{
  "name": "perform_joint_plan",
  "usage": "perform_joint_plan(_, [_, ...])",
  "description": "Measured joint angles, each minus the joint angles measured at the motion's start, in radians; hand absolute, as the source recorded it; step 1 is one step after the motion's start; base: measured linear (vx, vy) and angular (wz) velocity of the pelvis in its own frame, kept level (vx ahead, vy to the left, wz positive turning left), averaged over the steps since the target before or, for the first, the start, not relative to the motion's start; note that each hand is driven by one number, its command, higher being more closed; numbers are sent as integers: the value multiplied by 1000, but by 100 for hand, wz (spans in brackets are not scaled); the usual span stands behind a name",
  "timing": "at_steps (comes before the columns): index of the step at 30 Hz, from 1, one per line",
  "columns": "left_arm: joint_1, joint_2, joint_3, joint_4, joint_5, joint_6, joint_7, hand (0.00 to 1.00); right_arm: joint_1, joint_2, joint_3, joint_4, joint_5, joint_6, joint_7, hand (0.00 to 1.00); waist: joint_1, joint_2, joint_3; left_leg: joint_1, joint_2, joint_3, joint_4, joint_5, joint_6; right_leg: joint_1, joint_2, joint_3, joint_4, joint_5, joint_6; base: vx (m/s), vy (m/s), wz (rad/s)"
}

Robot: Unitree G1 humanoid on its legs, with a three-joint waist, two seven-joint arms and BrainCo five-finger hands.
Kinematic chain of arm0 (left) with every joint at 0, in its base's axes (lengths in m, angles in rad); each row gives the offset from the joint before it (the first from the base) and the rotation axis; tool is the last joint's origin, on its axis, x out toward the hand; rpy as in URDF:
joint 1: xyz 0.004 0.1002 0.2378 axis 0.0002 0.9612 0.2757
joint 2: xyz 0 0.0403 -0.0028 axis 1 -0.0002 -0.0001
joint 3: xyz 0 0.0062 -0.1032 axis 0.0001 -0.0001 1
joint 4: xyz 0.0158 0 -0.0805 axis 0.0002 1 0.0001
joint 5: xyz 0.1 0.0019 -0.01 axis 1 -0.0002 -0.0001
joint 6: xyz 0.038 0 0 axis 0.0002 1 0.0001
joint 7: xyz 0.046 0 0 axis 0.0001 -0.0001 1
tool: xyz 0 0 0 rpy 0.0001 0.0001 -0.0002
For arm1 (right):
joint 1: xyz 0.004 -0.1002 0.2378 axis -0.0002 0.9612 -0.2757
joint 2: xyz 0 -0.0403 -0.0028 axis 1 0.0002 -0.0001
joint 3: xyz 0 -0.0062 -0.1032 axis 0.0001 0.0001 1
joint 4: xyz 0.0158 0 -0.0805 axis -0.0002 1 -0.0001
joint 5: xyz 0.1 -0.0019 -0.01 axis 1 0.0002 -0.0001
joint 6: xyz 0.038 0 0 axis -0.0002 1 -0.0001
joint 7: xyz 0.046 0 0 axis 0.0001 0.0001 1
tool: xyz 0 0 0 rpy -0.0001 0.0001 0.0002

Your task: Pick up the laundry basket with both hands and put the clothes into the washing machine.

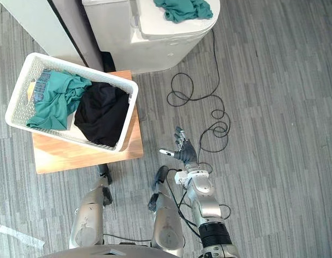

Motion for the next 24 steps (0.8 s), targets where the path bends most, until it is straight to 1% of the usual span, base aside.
perform_joint_plan(3, [0,-6,-2,-44,0,-1,7,0,-26,1,-24,-2,0,-4,-7,0,-2,1,0,-27,-1,0,1,0,0,-29,0,3,0,2,0,-1,-11,-2])
perform_joint_plan(5, [-2,-13,-1,-81,-2,-4,20,0,-35,2,-37,-3,1,-13,-29,0,-2,6,1,-47,-1,1,-2,4,4,-47,1,4,-6,7,0,5,-13,-2])
perform_joint_plan(6, [-1,-34,0,-112,-5,-6,27,0,-32,4,-38,-3,1,-13,-38,0,-2,10,3,-50,-2,2,-3,4,4,-52,1,6,-13,14,0,22,-19,-10])
perform_joint_plan(7, [-42,-48,0,-129,-5,3,28,0,-25,5,-35,-4,1,-13,-40,0,-2,12,2,-49,0,19,-1,1,2,-56,4,16,-19,18,0,28,-18,-12])
perform_joint_plan(8, [-67,-47,-1,-132,-6,12,28,0,-25,4,-32,-4,1,-13,-41,0,1,12,2,-49,1,21,-1,-1,-1,-57,6,18,-22,19,0,21,-10,-8])
perform_joint_plan(9, [-147,-27,-16,-124,-17,21,38,0,-29,1,-20,-3,1,-13,-41,0,2,12,2,-50,1,20,-2,3,3,-57,7,16,-25,23,-1,9,-17,-6])
perform_joint_plan(10, [-310,64,-147,-32,-54,23,49,0,-40,-1,-7,-4,2,-13,-36,0,0,10,2,-50,3,21,-1,8,5,-58,8,20,-25,27,-2,-7,-17,-9])
perform_joint_plan(11, [-422,145,-291,61,-69,21,43,0,-53,1,3,-4,2,-13,-37,0,-6,7,3,-51,3,23,0,8,6,-63,7,28,-17,27,-3,-24,-12,-15])
perform_joint_plan(12, [-533,203,-359,103,-80,13,42,0,-73,15,19,-5,3,-13,-38,0,-39,0,6,-52,3,37,1,6,9,-70,5,37,-13,29,-2,-28,-1,-16])
perform_joint_plan(14, [-636,210,-351,103,-97,-5,44,0,-59,32,30,-37,14,-13,-38,0,-65,-4,5,-63,6,51,11,0,11,-93,5,60,-15,37,-4,-16,-4,-30])
perform_joint_plan(15, [-679,212,-353,131,-102,-8,43,0,-49,31,41,-48,26,-13,-36,0,-77,-5,6,-67,14,65,20,-4,12,-103,7,72,-17,42,-4,0,-18,-41])
perform_joint_plan(17, [-709,211,-357,174,-105,-3,41,0,-31,31,50,-52,50,-13,-36,0,-86,-7,12,-66,27,76,37,-11,7,-104,17,85,-20,44,-5,11,-37,-29])
perform_joint_plan(18, [-716,211,-357,199,-112,2,40,0,-3,31,51,-78,62,-13,-36,0,-90,-8,14,-69,43,82,50,-19,-2,-104,25,86,-20,44,-6,16,-59,-21])
perform_joint_plan(19, [-721,211,-356,211,-114,9,40,0,27,30,52,-114,86,-13,-36,0,-90,-11,17,-76,63,83,61,-23,-8,-107,41,85,-20,39,-14,12,-82,-16])
perform_joint_plan(21, [-723,211,-356,211,-113,15,40,0,38,28,52,-138,94,-14,-36,0,-86,-15,19,-89,78,84,70,-25,-12,-120,52,84,-14,35,-20,-1,-81,-9])
perform_joint_plan(23, [-742,211,-356,211,-112,20,36,0,39,21,53,-171,101,-18,-36,0,-81,-20,40,-104,92,83,74,-22,-16,-137,60,82,-4,32,-23,-5,-62,-5])
perform_joint_plan(24, [-758,211,-356,210,-111,27,34,0,41,21,55,-189,104,-19,-36,0,-80,-20,61,-109,101,83,83,-23,-16,-139,63,81,0,32,-24,-6,-43,-1])
